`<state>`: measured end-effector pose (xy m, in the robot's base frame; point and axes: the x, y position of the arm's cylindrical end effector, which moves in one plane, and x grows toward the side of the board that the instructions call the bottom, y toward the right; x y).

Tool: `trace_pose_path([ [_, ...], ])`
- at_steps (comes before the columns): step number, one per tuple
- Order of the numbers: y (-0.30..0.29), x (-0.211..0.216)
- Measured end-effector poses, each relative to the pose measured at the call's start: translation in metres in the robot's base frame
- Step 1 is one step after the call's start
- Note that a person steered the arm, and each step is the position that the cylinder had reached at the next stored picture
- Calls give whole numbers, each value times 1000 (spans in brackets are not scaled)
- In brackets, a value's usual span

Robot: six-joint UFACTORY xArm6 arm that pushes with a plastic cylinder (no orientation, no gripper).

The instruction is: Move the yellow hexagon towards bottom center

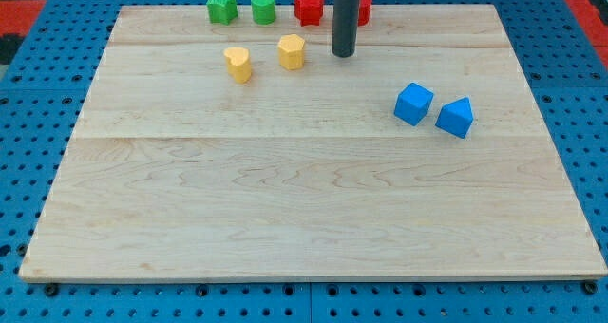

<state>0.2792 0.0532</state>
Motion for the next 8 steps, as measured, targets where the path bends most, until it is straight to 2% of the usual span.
trace_pose_path([
  [1,-50,-14],
  [3,-175,86],
  [4,-189,135],
  [5,-230,114],
  [6,-194,88],
  [7,-143,82],
  [8,-110,117],
])
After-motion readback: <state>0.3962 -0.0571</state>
